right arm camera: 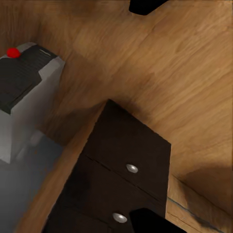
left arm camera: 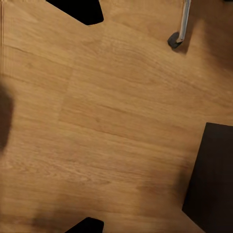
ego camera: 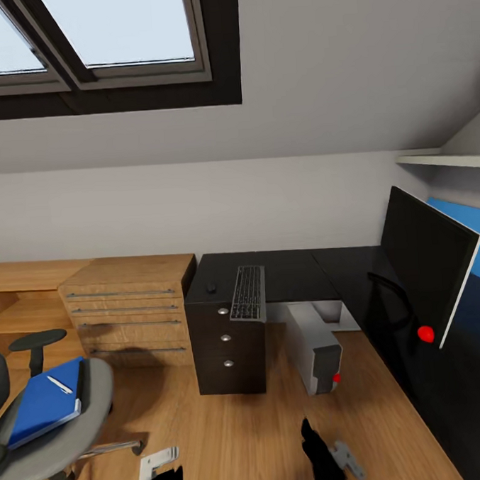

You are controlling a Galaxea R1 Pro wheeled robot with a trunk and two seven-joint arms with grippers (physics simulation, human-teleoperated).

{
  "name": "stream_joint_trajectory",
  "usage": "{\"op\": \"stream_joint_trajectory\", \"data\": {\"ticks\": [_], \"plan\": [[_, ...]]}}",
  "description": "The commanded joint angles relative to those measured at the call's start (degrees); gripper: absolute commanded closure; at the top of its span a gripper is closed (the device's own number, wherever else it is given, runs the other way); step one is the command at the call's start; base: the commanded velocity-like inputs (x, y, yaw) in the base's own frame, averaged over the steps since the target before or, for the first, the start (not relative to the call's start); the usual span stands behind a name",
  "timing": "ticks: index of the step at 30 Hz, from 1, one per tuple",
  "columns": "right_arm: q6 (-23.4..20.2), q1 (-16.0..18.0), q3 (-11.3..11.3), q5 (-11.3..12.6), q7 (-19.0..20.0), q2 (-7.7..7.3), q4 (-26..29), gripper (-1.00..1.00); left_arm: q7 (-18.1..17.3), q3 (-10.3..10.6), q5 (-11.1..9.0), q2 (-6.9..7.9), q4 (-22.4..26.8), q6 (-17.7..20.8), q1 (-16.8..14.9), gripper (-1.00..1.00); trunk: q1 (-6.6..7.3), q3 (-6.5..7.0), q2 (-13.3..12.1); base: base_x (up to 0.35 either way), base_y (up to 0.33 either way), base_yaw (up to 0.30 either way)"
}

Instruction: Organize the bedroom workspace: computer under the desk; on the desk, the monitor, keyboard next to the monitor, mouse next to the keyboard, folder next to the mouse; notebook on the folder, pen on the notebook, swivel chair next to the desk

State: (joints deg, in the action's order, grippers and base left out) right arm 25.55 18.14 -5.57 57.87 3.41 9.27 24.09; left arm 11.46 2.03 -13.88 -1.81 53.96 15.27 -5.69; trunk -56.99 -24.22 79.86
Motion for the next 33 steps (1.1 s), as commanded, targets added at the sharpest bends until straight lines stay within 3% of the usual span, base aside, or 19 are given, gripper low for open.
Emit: {"op": "stream_joint_trajectory", "data": {"ticks": [1, 6, 7, 9, 15, 16, 17, 21, 33], "plan": [[1.0, 0.1, -0.3, -0.5, 0.3, -0.03, -0.7, -1.00, 0.5, 0.2, -0.6, 0.04, -0.5, -0.4, 0.0, -1.00, 0.23, 0.12, -0.4, -0.005, -0.003, 0.000], [3.0, 0.1, -0.4, -6.5, 0.3, -0.04, -4.1, -1.00, 0.5, 0.2, -0.7, 0.05, -2.7, -2.6, 0.0, -1.00, 1.32, 1.02, -2.4, -0.003, -0.002, 0.000], [3.3, 0.1, -0.5, -9.3, 0.3, -0.08, -5.4, -1.00, 0.7, 0.2, -0.7, 0.05, -4.0, -3.2, 0.0, -1.00, 1.54, 1.20, -2.8, 0.000, 0.000, 0.000], [3.5, 0.1, -0.7, -12.4, 0.3, -0.11, -6.7, -1.00, 0.9, 0.2, -0.7, 0.05, -5.6, -3.8, 0.0, -1.00, 1.98, 1.56, -3.6, 0.000, 0.000, 0.000], [3.9, 0.1, -1.9, -20.5, 0.2, -0.13, -9.5, -1.00, 0.9, 0.1, -0.7, 0.09, -10.8, -7.6, 0.0, -1.00, 3.30, 2.64, -6.0, 0.000, 0.000, 0.000], [4.2, 0.1, -2.1, -23.1, 0.2, -0.16, -10.1, -1.00, 0.9, 0.1, -0.7, 0.11, -12.6, -9.8, 0.0, -1.00, 3.52, 2.82, -6.4, 0.000, 0.000, 0.000], [4.9, 0.1, -2.3, -29.5, 0.1, -0.20, -10.8, -1.00, 0.8, 0.2, -0.7, 0.07, -15.8, -16.9, 0.0, -1.00, 3.74, 3.00, -6.8, 0.000, 0.000, 0.000], [5.1, 0.1, -2.3, -31.2, 0.1, -0.15, -11.0, -1.00, 0.8, 0.3, 0.5, 0.04, -16.7, -19.2, 0.0, -1.00, 4.62, 3.71, -8.4, 0.000, 0.000, 0.000], [5.2, 0.1, -2.3, -31.7, 0.0, -0.13, -11.1, -1.00, 0.8, 0.2, 1.2, 0.18, -17.0, -19.6, 0.0, -1.00, 7.25, 5.87, -13.2, -0.094, 0.000, 0.000]]}}
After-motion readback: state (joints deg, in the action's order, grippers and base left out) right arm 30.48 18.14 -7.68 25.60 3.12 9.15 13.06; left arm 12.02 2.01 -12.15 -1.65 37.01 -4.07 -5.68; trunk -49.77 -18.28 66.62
